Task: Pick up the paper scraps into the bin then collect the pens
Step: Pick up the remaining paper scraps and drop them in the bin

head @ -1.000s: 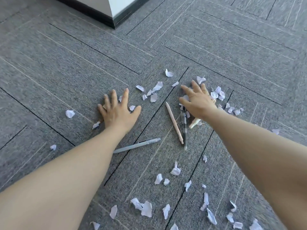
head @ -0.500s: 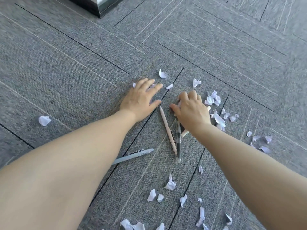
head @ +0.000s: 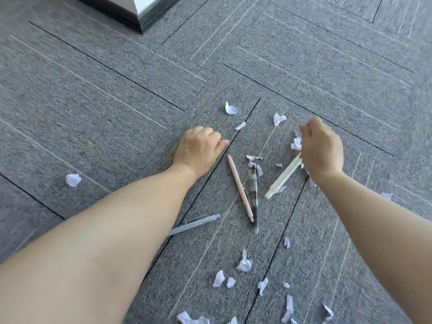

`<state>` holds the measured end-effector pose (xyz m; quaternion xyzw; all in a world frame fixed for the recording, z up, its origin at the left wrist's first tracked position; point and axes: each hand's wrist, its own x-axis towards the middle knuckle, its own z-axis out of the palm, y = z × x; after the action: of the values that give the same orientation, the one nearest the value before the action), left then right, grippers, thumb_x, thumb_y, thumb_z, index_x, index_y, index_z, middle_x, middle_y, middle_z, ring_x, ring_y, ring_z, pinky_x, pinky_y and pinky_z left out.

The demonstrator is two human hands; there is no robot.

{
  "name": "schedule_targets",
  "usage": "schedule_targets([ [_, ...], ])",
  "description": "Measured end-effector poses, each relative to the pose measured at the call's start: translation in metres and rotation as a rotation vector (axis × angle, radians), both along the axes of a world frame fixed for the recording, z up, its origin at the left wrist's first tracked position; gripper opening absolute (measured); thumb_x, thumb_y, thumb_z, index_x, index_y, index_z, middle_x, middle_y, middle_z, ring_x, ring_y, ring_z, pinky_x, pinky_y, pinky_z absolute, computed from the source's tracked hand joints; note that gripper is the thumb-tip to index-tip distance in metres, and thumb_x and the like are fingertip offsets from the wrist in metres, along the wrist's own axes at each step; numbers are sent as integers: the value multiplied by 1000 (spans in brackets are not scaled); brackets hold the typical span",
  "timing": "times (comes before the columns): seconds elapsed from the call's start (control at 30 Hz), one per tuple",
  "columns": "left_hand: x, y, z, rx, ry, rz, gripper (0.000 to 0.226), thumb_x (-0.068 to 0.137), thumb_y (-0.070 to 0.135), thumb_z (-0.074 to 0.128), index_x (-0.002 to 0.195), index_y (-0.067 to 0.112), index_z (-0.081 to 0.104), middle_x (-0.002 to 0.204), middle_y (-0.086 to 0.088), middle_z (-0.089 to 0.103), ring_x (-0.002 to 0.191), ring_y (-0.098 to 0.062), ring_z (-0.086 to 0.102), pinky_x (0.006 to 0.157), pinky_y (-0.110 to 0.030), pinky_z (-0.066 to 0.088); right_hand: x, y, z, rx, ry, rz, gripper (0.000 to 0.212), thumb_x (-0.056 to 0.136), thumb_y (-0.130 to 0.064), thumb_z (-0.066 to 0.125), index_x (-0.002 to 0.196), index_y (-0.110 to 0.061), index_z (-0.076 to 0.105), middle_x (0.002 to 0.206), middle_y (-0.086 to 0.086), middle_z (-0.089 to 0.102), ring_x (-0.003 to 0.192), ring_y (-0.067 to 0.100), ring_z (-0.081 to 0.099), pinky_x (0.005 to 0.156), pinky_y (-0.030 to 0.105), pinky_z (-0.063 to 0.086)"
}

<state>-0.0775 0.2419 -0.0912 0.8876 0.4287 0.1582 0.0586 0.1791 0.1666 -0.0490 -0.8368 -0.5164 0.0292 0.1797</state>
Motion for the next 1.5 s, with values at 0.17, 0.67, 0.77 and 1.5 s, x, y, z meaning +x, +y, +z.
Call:
schedule_targets([
  [0.17,1,-4,2,16,89,4,42,99,39,35,69,15,52,65,-4,52,61,-22,47,59,-32,34,20,-21,-18,-293,42,149,43,101,-49,30,140,-36,42,154,-5,32,142,24,24,113,50,22],
  [0.67,-24,-56,21,-119,2,176,45,99,37,38,60,15,43,57,-5,48,51,-29,51,47,-31,38,15,-111,-30,-132,-14,134,41,96,-46,46,118,-14,58,127,6,52,118,28,46,100,46,38],
  [0.77,-24,-68,31,-121,-10,180,47,98,40,39,59,15,45,57,-3,50,49,-25,48,57,-37,49,9,-119,-25,-102,-123,95,28,100,-35,41,102,-10,56,101,9,57,87,26,55,78,42,50],
  [1.5,317,-328,292,-534,-838,-565,48,96,35,46,54,24,26,42,6,27,42,-11,28,47,-31,21,129,-364,265,288,177,-620,35,98,-26,46,67,-10,41,59,3,46,57,18,43,53,24,31],
])
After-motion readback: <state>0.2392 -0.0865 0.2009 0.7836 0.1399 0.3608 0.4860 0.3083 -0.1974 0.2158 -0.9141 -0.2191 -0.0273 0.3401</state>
